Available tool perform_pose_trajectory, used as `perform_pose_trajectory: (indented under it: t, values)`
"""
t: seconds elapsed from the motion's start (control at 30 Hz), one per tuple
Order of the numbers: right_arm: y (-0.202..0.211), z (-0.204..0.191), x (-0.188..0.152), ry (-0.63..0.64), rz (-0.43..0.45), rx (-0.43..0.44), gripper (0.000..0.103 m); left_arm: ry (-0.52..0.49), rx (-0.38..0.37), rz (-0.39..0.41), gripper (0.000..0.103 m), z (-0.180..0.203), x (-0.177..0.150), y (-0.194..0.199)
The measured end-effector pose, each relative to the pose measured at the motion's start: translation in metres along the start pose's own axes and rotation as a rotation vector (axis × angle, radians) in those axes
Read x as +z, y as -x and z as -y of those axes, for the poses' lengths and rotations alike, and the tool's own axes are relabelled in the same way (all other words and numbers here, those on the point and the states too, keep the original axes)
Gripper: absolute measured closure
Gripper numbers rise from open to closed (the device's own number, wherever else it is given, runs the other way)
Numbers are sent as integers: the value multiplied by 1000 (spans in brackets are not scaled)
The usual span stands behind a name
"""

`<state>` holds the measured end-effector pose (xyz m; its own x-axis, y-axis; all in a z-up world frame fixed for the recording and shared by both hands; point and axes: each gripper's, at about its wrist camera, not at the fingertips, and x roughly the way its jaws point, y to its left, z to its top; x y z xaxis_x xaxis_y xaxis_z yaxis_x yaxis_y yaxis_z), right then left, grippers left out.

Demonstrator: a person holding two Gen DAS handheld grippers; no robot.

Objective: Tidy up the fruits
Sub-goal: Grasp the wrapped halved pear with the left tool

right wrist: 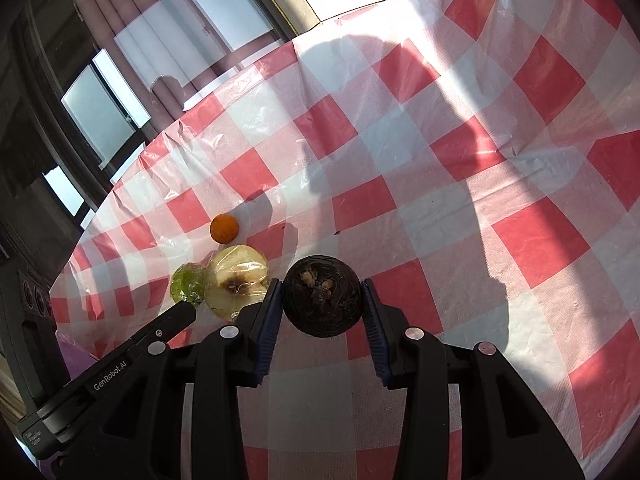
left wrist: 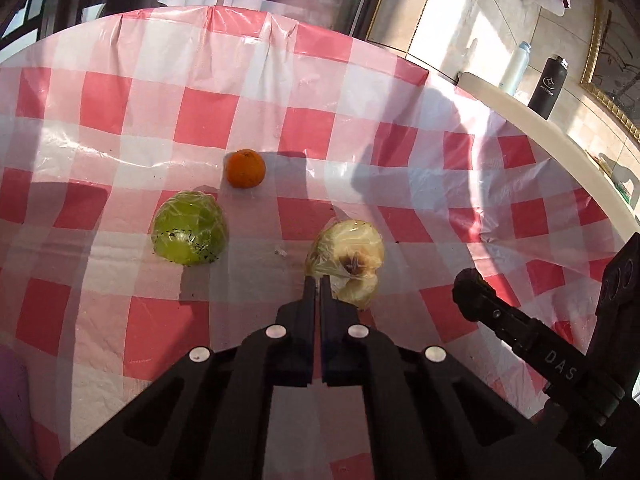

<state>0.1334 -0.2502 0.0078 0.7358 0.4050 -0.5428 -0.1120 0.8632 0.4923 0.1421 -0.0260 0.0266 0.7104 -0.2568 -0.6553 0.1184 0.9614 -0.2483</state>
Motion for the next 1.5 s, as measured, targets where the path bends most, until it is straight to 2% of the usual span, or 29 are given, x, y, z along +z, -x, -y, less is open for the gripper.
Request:
perform_pose_trajectory:
  t: [0.03, 0.07, 0.1, 0.13, 0.23, 0.4, 0.5, 0.6, 0.63, 0.67, 0.7, 0.73, 0.8, 0.87, 1.0, 1.2, 1.3, 1.5]
  values:
    - [0, 0, 0, -2, 1, -1, 63, 2, 0, -14, 75, -1, 0, -3]
    - [0, 0, 0, -3, 3, -1, 63, 8, -7, -17, 58, -4, -1, -4]
    - [1, 0, 0, -3, 4, -2, 63, 15, -8, 1, 28, -3, -3, -6]
    - [0, 1, 0, -3, 3, -1, 63, 22, -2, 24, 19, -3, -4, -7]
    - [1, 1, 1, -7, 5, -5, 63, 3, -10, 35, 6, 3, 4, -13]
    - [14, 16, 2, -94, 94, -43, 63, -130, -1, -21, 5, 30, 23, -47]
    - [12, 20, 4, -111, 88, -39, 63, -160, 19, -94, 5, 39, 29, -74]
    - [10, 15, 3, -85, 82, -53, 63, -165, 72, -133, 6, 42, 35, -90]
    - [9, 14, 3, -82, 80, -55, 63, -159, 77, -146, 18, 41, 36, -94]
    - [8, 14, 3, -83, 79, -55, 63, -162, 92, -142, 21, 41, 37, -96]
    - [8, 14, 3, -85, 79, -52, 63, -169, 95, -140, 29, 42, 37, -96]
    - [7, 15, 3, -91, 78, -50, 63, -180, 102, -137, 44, 43, 37, -96]
    - [7, 15, 3, -94, 77, -48, 63, -206, 124, -139, 46, 46, 34, -97]
    - [8, 14, 2, -87, 80, -51, 63, -202, 113, -137, 46, 44, 33, -95]
    - [9, 16, 3, -92, 86, -51, 63, -137, 106, -102, 46, 28, 25, -78]
    - [7, 15, 3, -82, 80, -54, 63, -59, 121, 26, 46, 21, -4, -7]
    - [7, 14, 3, -78, 75, -53, 63, -16, 97, 42, 46, 12, -24, 22]
    - [8, 14, 3, -74, 76, -46, 63, -2, 76, 39, 46, 0, -67, 60]
